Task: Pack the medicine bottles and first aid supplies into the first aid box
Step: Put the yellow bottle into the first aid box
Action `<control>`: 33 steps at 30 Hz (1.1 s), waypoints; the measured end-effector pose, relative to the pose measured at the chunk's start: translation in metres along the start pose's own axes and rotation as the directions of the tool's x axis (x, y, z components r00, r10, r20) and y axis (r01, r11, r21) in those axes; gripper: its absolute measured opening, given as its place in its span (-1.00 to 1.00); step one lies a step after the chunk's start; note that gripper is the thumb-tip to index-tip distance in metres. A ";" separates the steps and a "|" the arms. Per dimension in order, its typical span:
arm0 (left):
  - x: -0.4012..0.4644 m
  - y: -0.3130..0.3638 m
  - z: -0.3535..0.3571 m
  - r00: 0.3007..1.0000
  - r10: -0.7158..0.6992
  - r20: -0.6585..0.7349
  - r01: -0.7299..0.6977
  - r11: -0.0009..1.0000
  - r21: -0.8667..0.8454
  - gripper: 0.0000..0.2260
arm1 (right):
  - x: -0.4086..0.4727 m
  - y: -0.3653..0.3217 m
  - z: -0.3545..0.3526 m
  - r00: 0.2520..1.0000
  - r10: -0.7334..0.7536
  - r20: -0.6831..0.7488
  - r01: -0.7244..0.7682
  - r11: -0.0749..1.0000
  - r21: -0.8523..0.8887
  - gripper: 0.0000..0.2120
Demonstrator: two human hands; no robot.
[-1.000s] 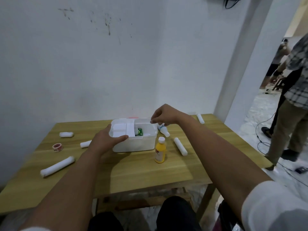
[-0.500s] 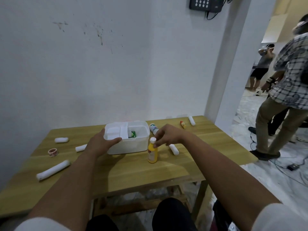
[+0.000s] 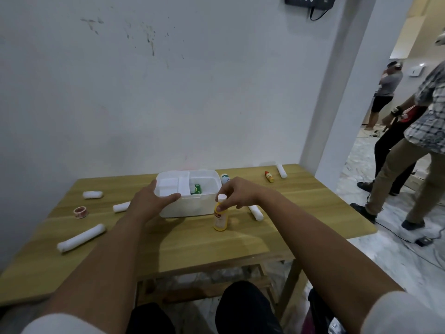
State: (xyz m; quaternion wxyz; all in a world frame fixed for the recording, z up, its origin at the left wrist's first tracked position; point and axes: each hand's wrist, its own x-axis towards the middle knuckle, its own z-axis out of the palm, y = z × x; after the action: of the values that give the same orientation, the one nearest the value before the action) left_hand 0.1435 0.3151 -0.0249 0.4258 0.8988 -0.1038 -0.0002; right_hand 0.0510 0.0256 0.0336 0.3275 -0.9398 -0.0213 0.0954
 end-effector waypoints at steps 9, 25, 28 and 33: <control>-0.003 0.001 0.002 1.000 0.026 -0.018 -0.026 1.000 0.009 -0.13 | 0.010 -0.020 -0.036 0.983 -0.042 -0.178 0.055 0.996 0.067 -0.74; -0.013 0.003 0.000 0.997 0.037 -0.061 -0.037 0.999 0.000 0.02 | 0.109 -0.045 -0.026 0.936 0.084 -0.343 -0.066 0.996 0.065 -0.57; -0.017 0.007 0.000 0.996 0.052 -0.074 -0.054 0.998 -0.027 -0.06 | 0.123 -0.038 -0.013 0.933 0.106 -0.343 -0.098 0.994 0.042 -0.58; -0.019 0.007 0.003 0.993 0.058 -0.103 -0.062 0.998 -0.031 -0.16 | 0.134 -0.030 -0.006 0.945 0.136 -0.296 -0.138 0.990 0.017 -0.57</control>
State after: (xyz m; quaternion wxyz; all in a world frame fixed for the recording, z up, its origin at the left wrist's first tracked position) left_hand 0.1236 0.3119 -0.0226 0.4457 0.8867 -0.1087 0.0569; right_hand 0.1842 0.0590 0.0351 0.3176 -0.9433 0.0931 -0.0240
